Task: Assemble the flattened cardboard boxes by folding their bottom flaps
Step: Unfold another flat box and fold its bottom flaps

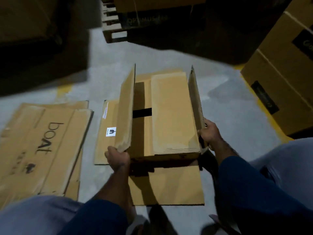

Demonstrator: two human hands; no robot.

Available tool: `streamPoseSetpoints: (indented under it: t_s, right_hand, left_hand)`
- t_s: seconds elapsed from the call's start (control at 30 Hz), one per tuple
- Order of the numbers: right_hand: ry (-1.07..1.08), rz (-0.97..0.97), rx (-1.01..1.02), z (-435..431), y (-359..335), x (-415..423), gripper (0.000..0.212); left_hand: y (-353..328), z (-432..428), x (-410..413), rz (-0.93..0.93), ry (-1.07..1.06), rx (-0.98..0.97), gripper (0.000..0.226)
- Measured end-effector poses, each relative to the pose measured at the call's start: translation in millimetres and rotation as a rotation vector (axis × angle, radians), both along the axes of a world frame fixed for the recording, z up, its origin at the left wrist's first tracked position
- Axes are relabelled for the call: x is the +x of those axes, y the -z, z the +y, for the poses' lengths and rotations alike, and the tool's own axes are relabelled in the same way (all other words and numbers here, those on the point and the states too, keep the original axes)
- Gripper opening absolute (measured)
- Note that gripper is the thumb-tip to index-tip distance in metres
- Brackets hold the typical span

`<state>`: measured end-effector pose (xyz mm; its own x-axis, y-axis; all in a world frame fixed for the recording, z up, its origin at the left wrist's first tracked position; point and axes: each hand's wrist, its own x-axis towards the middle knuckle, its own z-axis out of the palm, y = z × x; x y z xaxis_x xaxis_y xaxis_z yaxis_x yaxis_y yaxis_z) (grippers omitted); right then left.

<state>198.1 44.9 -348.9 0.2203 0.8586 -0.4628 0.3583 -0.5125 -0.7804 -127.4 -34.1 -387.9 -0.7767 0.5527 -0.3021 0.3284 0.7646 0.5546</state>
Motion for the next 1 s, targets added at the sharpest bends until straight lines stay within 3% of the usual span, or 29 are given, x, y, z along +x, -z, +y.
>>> streamPoseSetpoints:
  t_s: [0.1, 0.27, 0.4, 0.5, 0.6, 0.7, 0.83, 0.9, 1.0]
  right_hand:
    - [-0.069, -0.063, 0.018, 6, 3, -24, 0.052]
    - [-0.110, -0.326, -0.113, 7, 23, -11, 0.024]
    - [-0.037, -0.540, -0.226, -7, 26, -3, 0.031]
    - [-0.115, -0.679, -0.086, -20, 23, -33, 0.050]
    - [-0.313, -0.438, 0.194, -36, 16, -91, 0.053]
    - [-0.544, -0.117, 0.204, -49, 5, -158, 0.044]
    - [-0.668, 0.013, 0.136, -54, 12, -220, 0.039]
    - [-0.700, 0.012, 0.121, -56, 21, -233, 0.036]
    - [-0.719, -0.004, 0.100, -54, 41, -236, 0.031]
  left_hand:
    - [-3, -15, -5, -0.037, 0.034, -0.156, 0.038]
    - [-9, -14, -2, -0.055, 0.133, -0.160, 0.037]
    - [-8, -16, 15, -0.075, 0.166, -0.152, 0.040]
    - [-12, -16, 21, -0.078, 0.176, -0.165, 0.038]
    - [-14, -18, 16, -0.100, 0.148, -0.165, 0.034]
    - [-18, -23, 6, -0.177, 0.062, -0.066, 0.016]
    - [-29, -27, -19, -0.422, -0.434, 0.127, 0.052]
    - [-26, -24, -40, -0.240, -0.563, 0.015, 0.066]
    - [-2, -8, -66, 0.011, -0.722, -0.004, 0.072]
